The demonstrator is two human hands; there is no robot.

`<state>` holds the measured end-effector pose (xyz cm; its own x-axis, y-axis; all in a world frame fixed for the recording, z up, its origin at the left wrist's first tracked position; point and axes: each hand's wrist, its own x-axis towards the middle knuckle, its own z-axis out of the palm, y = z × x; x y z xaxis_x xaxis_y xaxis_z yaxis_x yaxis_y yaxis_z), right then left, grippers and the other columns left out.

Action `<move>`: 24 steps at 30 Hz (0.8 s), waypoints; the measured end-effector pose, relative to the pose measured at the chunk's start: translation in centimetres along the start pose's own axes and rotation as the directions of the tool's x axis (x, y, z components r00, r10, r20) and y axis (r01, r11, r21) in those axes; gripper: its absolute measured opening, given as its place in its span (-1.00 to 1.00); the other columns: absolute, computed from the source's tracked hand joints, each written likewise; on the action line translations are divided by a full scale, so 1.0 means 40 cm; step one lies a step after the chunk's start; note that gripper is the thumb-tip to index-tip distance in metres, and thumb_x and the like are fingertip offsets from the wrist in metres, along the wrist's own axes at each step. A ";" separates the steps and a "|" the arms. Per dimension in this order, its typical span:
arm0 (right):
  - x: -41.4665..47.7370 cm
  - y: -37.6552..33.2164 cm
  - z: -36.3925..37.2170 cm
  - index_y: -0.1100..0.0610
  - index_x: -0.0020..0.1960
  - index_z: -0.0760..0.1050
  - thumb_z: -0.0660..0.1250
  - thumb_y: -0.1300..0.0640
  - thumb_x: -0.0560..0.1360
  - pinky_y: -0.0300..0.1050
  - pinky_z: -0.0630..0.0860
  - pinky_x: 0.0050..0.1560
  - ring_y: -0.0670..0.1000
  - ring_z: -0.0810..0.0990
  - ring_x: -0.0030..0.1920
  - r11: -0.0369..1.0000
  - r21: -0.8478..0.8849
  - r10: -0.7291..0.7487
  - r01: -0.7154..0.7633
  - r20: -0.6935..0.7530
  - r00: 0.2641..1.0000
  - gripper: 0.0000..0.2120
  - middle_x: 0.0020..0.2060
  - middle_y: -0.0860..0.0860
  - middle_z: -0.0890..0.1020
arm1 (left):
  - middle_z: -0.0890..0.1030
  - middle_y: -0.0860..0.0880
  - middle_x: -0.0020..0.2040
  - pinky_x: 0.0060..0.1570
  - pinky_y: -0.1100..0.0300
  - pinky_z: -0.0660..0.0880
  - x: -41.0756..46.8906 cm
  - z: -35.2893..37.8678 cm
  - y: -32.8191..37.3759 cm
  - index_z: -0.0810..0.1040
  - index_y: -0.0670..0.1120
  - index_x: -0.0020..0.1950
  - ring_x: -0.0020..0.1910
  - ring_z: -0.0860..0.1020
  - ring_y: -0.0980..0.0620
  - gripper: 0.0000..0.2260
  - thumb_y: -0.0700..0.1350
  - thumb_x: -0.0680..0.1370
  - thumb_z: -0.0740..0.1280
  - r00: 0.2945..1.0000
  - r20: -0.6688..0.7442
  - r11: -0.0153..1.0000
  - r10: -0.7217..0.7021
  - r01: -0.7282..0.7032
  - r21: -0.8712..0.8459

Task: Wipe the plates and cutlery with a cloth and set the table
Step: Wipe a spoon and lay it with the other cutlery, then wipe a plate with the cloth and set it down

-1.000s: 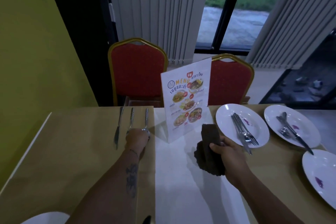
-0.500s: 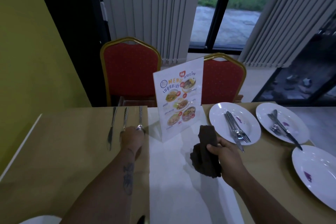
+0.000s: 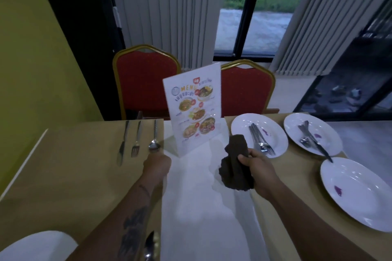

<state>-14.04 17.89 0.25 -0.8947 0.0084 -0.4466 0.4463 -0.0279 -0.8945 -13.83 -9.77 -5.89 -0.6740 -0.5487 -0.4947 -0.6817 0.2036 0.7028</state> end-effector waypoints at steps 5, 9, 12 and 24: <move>-0.014 0.005 -0.142 0.20 0.09 0.60 0.26 0.32 0.60 0.09 0.57 0.15 0.17 0.67 0.05 0.999 0.044 -0.012 0.012 -0.013 1.000 -0.84 0.05 0.16 0.71 | 0.60 -0.21 -0.24 -0.37 0.25 0.41 -0.151 0.113 0.053 0.62 -0.21 -0.07 -0.42 0.53 -0.07 -0.88 -0.28 0.53 0.29 0.959 0.276 0.997 0.061 -0.044 -0.067; -0.026 0.010 -0.321 0.19 0.08 0.58 0.25 0.27 0.62 0.16 0.56 0.21 0.18 0.68 0.05 1.000 0.026 -0.015 0.016 -0.034 0.999 -0.86 0.04 0.19 0.70 | 0.62 -0.20 -0.18 -0.33 0.23 0.42 -0.292 0.252 0.117 0.62 -0.16 -0.02 -0.37 0.55 -0.07 -0.88 -0.29 0.54 0.30 0.912 0.382 0.988 0.152 -0.130 -0.084; -0.032 0.004 -0.450 0.16 0.11 0.57 0.26 0.22 0.62 0.18 0.55 0.24 0.18 0.67 0.10 0.999 0.036 0.004 -0.001 -0.071 0.997 -0.86 0.07 0.17 0.70 | 0.62 -0.17 -0.18 -0.32 0.22 0.45 -0.374 0.370 0.161 0.61 -0.14 0.00 -0.36 0.57 -0.05 -0.90 -0.25 0.54 0.31 0.875 0.456 0.987 0.162 -0.154 -0.054; -0.024 -0.030 -0.903 0.10 -0.04 0.50 0.30 0.21 0.54 -0.14 0.50 -0.14 0.11 0.64 -0.14 0.730 -0.678 -0.296 0.088 -0.198 0.934 -0.97 -0.18 0.03 0.64 | 0.51 -0.18 -0.21 -0.23 0.12 0.53 -0.651 0.812 0.323 0.52 -0.16 -0.17 -0.35 0.57 -0.05 -0.90 -0.27 0.53 0.26 0.789 0.587 0.974 0.183 -0.226 0.000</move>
<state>-12.98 54.00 0.99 -0.9642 0.2141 -0.1565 0.2608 0.6583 -0.7061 -14.36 33.49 -0.54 -0.8235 0.0803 -0.5616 -0.5117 0.3221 0.7965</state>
